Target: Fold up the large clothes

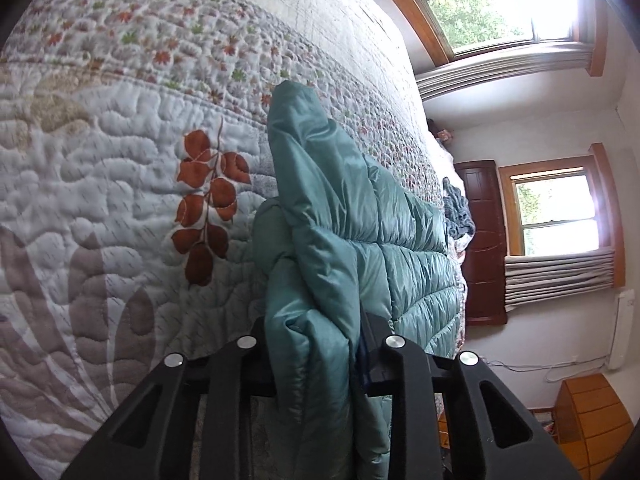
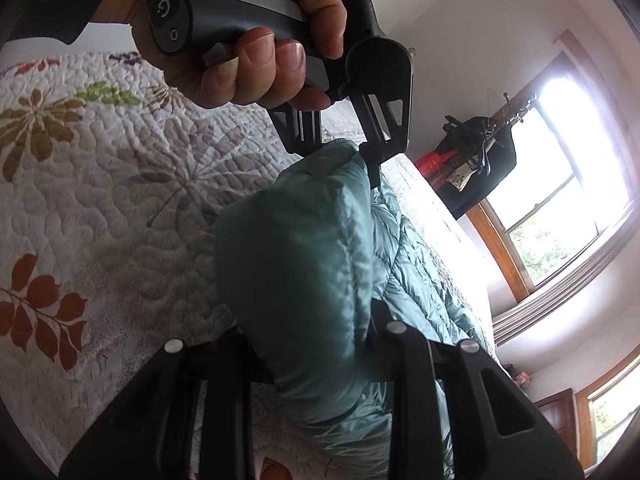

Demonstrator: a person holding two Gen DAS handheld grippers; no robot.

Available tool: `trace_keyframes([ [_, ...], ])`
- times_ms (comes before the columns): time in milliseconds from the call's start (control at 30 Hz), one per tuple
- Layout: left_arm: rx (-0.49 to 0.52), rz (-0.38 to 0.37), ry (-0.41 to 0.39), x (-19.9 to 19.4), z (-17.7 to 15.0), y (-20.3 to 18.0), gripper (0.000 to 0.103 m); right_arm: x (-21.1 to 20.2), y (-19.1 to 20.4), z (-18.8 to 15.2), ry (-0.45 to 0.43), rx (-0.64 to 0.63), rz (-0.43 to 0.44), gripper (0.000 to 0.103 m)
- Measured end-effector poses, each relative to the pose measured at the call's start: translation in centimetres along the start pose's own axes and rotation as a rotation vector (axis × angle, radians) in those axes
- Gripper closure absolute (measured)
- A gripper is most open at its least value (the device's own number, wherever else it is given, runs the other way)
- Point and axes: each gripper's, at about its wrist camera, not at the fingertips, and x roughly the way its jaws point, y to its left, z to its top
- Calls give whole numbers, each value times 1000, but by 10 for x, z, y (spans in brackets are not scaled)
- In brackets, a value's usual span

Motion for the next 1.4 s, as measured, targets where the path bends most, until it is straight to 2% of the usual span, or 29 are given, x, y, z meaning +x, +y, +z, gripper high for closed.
trace_keyframes([
  [433,70,179,8,-17,15,-91,81,-18,-38,6,-56,154,21,79],
  [833,131,281,-9,-37,19,-158,81,-42,-70,6,-111,289,36,79],
  [1100,170,355,-6,-32,16,-191,81,-50,-90,-2,-139,378,48,79],
  [1400,218,429,-2,-13,15,-238,81,-63,-132,-25,-177,518,59,79],
])
